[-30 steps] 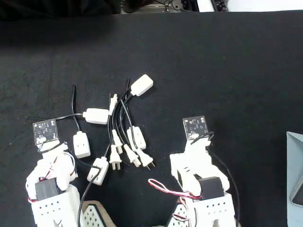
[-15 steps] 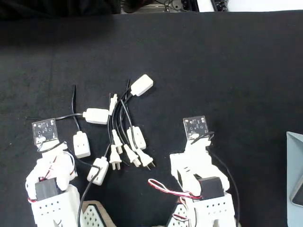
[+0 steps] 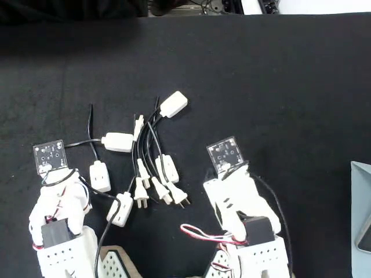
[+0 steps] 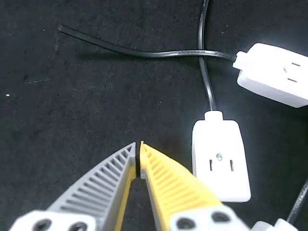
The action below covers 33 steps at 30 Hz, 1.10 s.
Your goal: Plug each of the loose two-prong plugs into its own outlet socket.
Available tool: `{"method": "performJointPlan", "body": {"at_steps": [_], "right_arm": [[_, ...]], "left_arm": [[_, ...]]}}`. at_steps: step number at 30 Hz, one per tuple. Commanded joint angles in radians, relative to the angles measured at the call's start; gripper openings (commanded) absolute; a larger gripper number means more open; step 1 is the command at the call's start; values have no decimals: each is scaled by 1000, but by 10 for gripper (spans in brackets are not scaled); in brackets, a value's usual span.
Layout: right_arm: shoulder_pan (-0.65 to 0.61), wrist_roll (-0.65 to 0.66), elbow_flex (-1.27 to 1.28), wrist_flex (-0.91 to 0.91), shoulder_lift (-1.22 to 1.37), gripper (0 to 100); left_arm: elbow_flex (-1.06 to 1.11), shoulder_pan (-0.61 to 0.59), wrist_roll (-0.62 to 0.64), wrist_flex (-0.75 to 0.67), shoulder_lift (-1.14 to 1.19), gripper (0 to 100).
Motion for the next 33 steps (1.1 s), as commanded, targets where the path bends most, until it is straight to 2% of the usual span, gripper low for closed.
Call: {"method": "performJointPlan", "body": {"at_steps": [1, 6, 12, 16, 21, 26, 33], "right_arm": [[-80, 48, -180, 54, -59, 57], [-192, 51, -363, 98, 139, 57], [-275, 48, -564, 98, 599, 60], [-324, -14, -667, 91, 862, 62], [-371, -110, -756, 106, 1136, 158], [-404, -120, -829, 106, 1342, 165], [-459, -121, -860, 66, 1501, 166]], "left_arm": [[-13, 1, 2, -23, -5, 32], [-5, -2, 2, -25, -5, 33], [18, 1, -103, -25, -5, 33], [25, 1, -138, -25, -5, 33], [27, 1, -138, -25, -5, 33], [28, 1, -138, -25, -5, 33], [28, -2, -138, -25, -5, 33]]}}
